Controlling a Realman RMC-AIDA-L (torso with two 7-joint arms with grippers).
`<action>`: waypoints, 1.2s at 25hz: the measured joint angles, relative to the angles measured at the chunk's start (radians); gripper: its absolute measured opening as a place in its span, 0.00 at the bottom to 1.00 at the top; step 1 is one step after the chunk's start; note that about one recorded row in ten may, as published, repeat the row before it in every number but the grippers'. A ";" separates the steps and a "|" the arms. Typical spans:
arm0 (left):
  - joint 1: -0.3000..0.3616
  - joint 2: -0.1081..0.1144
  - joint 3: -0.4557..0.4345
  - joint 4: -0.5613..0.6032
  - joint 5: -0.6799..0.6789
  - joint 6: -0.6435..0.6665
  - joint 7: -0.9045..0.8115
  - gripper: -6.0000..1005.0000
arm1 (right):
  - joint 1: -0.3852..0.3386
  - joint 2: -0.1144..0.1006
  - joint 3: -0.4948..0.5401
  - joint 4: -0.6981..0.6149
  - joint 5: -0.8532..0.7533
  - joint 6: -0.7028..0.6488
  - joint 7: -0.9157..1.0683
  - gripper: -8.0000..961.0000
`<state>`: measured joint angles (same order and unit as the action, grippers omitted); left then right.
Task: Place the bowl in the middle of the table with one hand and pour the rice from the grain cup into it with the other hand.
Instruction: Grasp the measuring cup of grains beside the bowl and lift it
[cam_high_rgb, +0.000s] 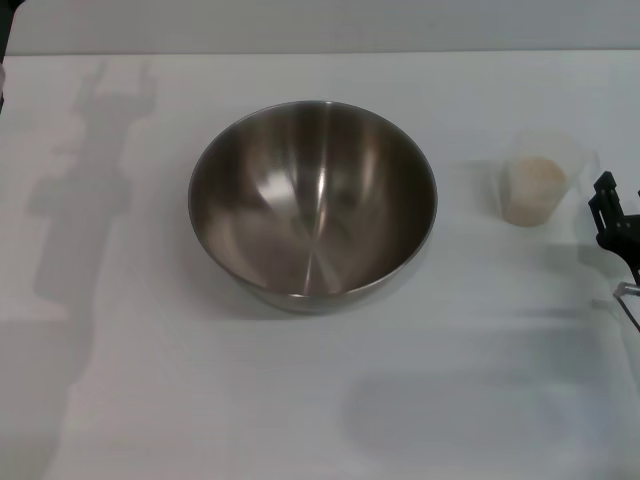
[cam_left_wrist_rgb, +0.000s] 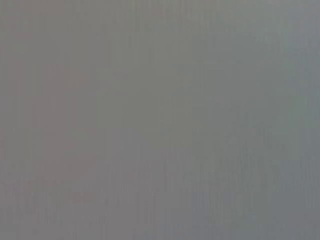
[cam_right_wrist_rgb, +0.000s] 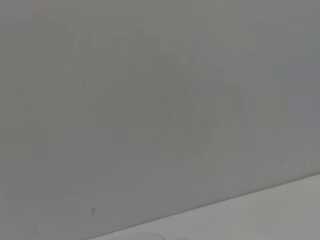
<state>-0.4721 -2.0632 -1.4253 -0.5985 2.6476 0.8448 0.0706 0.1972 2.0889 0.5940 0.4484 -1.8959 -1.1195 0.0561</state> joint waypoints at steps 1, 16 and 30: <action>0.000 0.000 0.000 -0.001 0.000 0.000 0.000 0.57 | 0.002 0.000 0.001 0.000 0.000 0.001 0.000 0.59; -0.002 -0.002 -0.002 -0.009 0.000 0.012 0.000 0.57 | 0.037 -0.002 0.000 -0.018 0.000 0.032 0.002 0.59; -0.005 -0.002 -0.001 -0.009 0.000 0.024 0.000 0.57 | 0.060 -0.003 0.018 -0.033 0.000 0.060 0.006 0.59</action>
<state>-0.4772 -2.0648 -1.4266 -0.6075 2.6476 0.8683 0.0705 0.2571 2.0861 0.6121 0.4156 -1.8960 -1.0598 0.0622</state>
